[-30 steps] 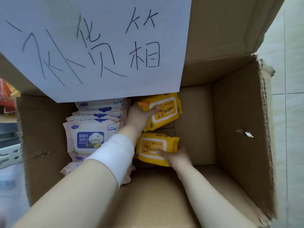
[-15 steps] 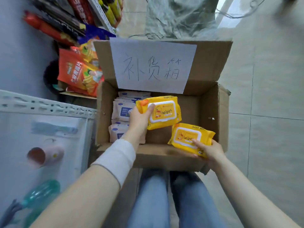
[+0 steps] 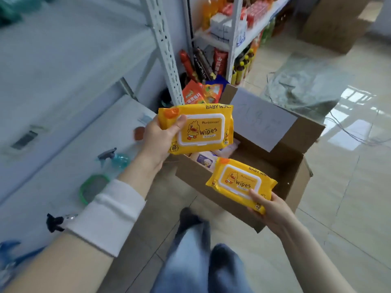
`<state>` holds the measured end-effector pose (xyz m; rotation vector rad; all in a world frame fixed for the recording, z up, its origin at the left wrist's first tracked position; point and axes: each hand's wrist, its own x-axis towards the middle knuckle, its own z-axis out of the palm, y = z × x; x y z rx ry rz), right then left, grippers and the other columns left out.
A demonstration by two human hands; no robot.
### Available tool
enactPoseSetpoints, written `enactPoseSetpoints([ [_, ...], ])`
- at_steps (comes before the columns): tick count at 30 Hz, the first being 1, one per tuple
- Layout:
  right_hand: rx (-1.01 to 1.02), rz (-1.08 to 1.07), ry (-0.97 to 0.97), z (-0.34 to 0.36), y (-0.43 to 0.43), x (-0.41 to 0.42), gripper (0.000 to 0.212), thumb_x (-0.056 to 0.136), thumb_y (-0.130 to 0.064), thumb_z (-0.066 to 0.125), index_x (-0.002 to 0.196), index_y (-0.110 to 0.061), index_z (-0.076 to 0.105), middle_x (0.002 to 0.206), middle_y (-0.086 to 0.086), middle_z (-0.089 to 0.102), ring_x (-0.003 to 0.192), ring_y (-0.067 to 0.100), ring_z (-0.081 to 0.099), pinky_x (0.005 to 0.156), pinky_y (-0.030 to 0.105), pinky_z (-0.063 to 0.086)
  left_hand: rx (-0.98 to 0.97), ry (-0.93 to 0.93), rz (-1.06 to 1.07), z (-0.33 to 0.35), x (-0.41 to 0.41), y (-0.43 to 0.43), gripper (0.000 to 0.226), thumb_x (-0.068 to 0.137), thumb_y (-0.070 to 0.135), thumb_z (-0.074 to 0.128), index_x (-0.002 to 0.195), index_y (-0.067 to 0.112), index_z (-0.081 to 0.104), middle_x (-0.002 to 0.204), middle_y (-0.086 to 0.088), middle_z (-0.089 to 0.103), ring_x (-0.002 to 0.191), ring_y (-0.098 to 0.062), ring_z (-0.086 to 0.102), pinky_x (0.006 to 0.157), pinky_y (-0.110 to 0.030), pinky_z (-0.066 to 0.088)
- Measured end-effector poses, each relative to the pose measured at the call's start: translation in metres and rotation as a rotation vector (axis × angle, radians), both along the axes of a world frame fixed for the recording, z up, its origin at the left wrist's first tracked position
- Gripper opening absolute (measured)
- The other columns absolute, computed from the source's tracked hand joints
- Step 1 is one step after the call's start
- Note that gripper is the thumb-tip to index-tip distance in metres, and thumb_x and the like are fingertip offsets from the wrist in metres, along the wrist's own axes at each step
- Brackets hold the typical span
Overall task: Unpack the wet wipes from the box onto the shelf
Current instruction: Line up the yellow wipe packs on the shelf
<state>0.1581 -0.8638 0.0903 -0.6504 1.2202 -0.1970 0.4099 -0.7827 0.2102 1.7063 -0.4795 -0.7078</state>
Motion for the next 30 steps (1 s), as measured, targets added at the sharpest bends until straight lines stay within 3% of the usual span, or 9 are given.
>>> enactPoseSetpoints([
  [5, -0.17, 0.192, -0.101, 0.073, 0.035, 0.055, 0.034, 0.079, -0.019, 0.066, 0.11, -0.01, 0.058, 0.102, 0.009, 0.067, 0.087, 0.023, 0.066, 0.051, 0.025, 0.058, -0.135, -0.074, 0.174, 0.084, 0.043, 0.099, 0.002, 0.086, 0.03, 0.062, 0.085, 0.029, 0.064, 0.081, 0.012, 0.073, 0.083, -0.014, 0.071, 0.074, -0.038, 0.056],
  [8, -0.211, 0.292, -0.215, 0.112, 0.068, 0.101, 0.054, 0.058, -0.03, 0.075, 0.106, -0.011, 0.06, 0.107, 0.011, 0.069, 0.094, 0.027, 0.067, 0.068, 0.035, 0.06, -0.185, -0.14, 0.268, 0.119, 0.071, 0.164, 0.002, 0.086, 0.029, 0.062, 0.088, 0.028, 0.063, 0.09, 0.008, 0.071, 0.09, -0.017, 0.069, 0.085, -0.042, 0.054],
  [10, -0.272, 0.361, -0.263, 0.135, 0.098, 0.136, 0.065, 0.051, -0.037, 0.079, 0.106, -0.009, 0.061, 0.101, 0.009, 0.071, 0.081, 0.02, 0.071, 0.055, 0.028, 0.059, -0.223, -0.175, 0.329, 0.136, 0.091, 0.211, 0.001, 0.086, 0.025, 0.063, 0.087, 0.026, 0.064, 0.088, 0.008, 0.072, 0.089, -0.016, 0.069, 0.088, -0.041, 0.054],
  [12, -0.319, 0.429, -0.292, 0.155, 0.133, 0.176, 0.049, 0.064, -0.033, 0.075, 0.103, -0.009, 0.06, 0.096, 0.009, 0.071, 0.063, 0.012, 0.069, 0.045, 0.018, 0.052, -0.247, -0.212, 0.39, 0.15, 0.113, 0.259, 0.003, 0.085, 0.022, 0.064, 0.084, 0.025, 0.064, 0.08, 0.012, 0.073, 0.084, -0.013, 0.07, 0.088, -0.039, 0.054],
  [15, -0.365, 0.51, -0.326, 0.174, 0.189, 0.237, 0.038, 0.074, -0.028, 0.067, 0.106, -0.008, 0.06, 0.091, 0.005, 0.068, 0.067, 0.011, 0.065, 0.045, 0.016, 0.05, -0.281, -0.246, 0.511, 0.163, 0.151, 0.34, 0.004, 0.082, 0.023, 0.068, 0.085, 0.024, 0.065, 0.087, 0.008, 0.072, 0.09, -0.016, 0.069, 0.093, -0.04, 0.052],
  [20, -0.5, 0.668, -0.389, 0.192, 0.272, 0.326, 0.094, 0.021, -0.061, 0.086, 0.098, -0.013, 0.065, 0.08, -0.002, 0.074, 0.067, 0.008, 0.069, 0.049, 0.018, 0.052, -0.31, -0.236, 0.706, 0.158, 0.211, 0.46, 0.007, 0.084, 0.019, 0.066, 0.09, 0.022, 0.067, 0.092, 0.005, 0.072, 0.09, -0.017, 0.069, 0.091, -0.042, 0.052],
  [24, -0.462, 0.752, -0.378, 0.198, 0.309, 0.39, 0.056, 0.067, -0.031, 0.078, 0.112, -0.001, 0.06, 0.086, 0.005, 0.069, 0.07, 0.015, 0.063, 0.047, 0.017, 0.051, -0.262, -0.158, 0.81, 0.129, 0.251, 0.522, 0.007, 0.086, 0.02, 0.063, 0.091, 0.024, 0.065, 0.096, 0.002, 0.07, 0.092, -0.02, 0.067, 0.092, -0.045, 0.05],
  [27, -0.512, 0.812, -0.388, 0.198, 0.325, 0.448, 0.066, 0.054, -0.039, 0.085, 0.105, -0.004, 0.062, 0.082, 0.004, 0.07, 0.066, 0.014, 0.065, 0.047, 0.017, 0.051, -0.239, -0.106, 0.873, 0.107, 0.285, 0.551, 0.006, 0.087, 0.021, 0.061, 0.091, 0.024, 0.064, 0.095, 0.003, 0.069, 0.089, -0.017, 0.066, 0.09, -0.043, 0.051],
  [30, -0.538, 0.846, -0.394, 0.195, 0.335, 0.515, 0.038, 0.082, -0.016, 0.067, 0.115, -0.003, 0.055, 0.102, 0.012, 0.06, 0.075, 0.017, 0.059, 0.047, 0.017, 0.051, -0.228, -0.073, 0.91, 0.093, 0.327, 0.571, 0.006, 0.087, 0.023, 0.061, 0.092, 0.023, 0.064, 0.089, 0.005, 0.071, 0.086, -0.016, 0.068, 0.086, -0.04, 0.052],
])
